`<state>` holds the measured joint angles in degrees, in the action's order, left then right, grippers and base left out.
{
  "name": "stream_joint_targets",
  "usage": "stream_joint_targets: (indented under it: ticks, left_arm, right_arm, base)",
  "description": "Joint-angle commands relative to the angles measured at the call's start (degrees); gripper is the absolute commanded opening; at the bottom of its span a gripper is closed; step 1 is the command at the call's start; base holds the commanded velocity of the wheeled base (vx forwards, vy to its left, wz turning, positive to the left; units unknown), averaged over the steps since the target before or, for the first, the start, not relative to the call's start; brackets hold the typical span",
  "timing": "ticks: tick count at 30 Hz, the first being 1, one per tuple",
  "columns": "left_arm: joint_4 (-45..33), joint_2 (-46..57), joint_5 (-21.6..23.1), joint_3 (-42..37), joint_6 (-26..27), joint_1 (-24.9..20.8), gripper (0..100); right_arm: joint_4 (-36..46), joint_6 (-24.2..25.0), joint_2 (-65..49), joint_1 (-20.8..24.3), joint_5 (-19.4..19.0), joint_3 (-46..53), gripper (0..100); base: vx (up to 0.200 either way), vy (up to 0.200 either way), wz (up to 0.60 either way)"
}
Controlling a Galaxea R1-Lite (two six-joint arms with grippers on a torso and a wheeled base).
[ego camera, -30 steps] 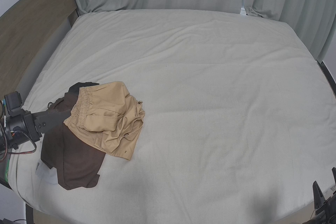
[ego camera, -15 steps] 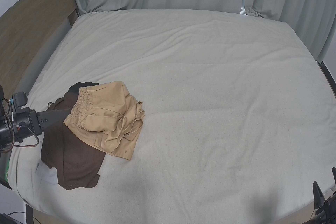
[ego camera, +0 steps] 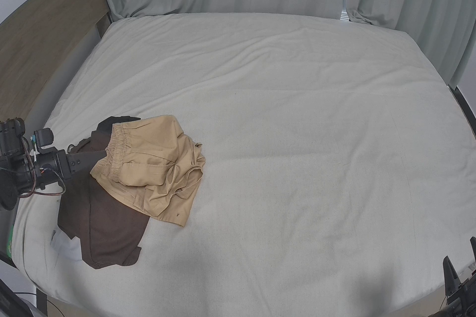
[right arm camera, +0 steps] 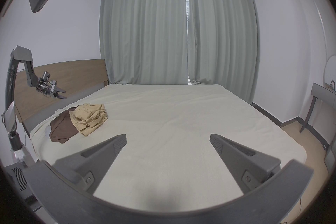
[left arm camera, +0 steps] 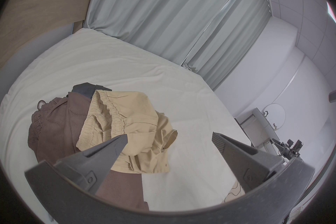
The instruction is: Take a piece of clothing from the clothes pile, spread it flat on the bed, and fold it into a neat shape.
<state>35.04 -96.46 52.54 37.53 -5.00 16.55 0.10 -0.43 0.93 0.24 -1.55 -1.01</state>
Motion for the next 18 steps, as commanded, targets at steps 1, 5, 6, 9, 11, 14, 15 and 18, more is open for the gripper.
stream_joint_targets:
  ticks: [1,5,6,9,11,14,15,18]
  left_arm:
    - [0.03,-5.23,0.11,2.63,0.25,0.14,100]
    - [0.03,-8.04,0.19,4.74,0.34,0.32,100]
    - [0.03,-8.48,0.19,5.09,0.34,0.32,100]
    - [0.03,-10.24,0.19,6.67,0.25,0.23,100]
    - [0.03,-11.73,0.11,7.73,0.34,0.23,100]
    - [0.03,-13.84,0.19,9.14,1.57,0.32,100]
    - [0.03,-14.37,0.19,9.31,2.01,0.32,100]
    - [-0.06,-15.51,0.19,9.75,2.63,0.14,100]
  right_arm:
    - [-0.01,-0.01,-0.93,0.02,-0.03,0.92,100]
    - [-0.01,-0.01,-0.93,0.02,-0.03,0.92,100]
    - [-0.01,-0.01,-0.93,0.02,-0.03,0.92,100]
    - [-0.01,-0.01,-0.93,0.02,-0.03,1.01,100]
    - [-0.01,-0.01,-0.93,0.02,-0.03,0.92,100]
    - [-0.01,-0.01,-0.93,0.02,-0.03,0.92,100]
    - [-0.01,-0.01,-0.93,0.02,-0.03,1.01,100]
    - [-0.01,-0.01,-0.93,0.02,-0.03,1.01,100]
  base:
    - [0.0,0.0,0.0]
    - [0.0,0.0,0.0]
    - [0.0,0.0,0.0]
    - [0.0,0.0,0.0]
    - [0.0,0.0,0.0]
    - [0.0,0.0,0.0]
    - [0.0,0.0,0.0]
    - [0.0,0.0,0.0]
